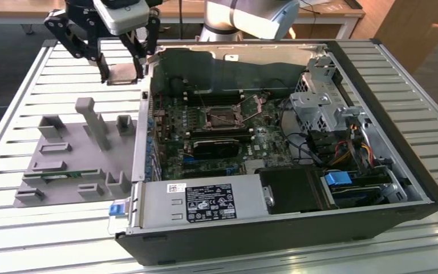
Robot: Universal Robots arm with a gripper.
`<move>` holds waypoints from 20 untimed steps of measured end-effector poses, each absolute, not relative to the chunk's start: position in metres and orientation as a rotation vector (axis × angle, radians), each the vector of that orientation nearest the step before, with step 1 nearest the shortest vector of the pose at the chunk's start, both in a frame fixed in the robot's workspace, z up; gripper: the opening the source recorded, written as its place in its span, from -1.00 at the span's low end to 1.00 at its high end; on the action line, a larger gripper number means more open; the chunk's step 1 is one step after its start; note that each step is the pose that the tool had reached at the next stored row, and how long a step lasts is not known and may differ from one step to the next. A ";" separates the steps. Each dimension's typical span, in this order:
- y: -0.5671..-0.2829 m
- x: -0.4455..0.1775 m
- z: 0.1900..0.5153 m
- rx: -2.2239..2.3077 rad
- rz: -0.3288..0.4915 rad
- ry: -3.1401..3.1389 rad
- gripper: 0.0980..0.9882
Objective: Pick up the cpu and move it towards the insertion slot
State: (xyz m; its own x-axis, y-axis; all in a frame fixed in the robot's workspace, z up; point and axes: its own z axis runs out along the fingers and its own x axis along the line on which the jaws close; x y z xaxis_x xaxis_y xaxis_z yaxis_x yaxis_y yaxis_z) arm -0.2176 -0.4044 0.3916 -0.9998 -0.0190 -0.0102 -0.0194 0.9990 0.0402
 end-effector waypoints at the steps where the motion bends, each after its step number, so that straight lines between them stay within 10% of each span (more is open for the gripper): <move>1: -0.404 -0.215 0.392 -0.030 0.063 3.131 0.00; 20: -0.404 -0.170 0.392 -0.030 0.063 3.133 0.00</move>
State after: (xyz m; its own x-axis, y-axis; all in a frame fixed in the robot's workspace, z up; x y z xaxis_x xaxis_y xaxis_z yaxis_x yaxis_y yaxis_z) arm -0.1700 -0.4044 0.3916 -0.9998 -0.0191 -0.0086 -0.0194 0.9990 0.0403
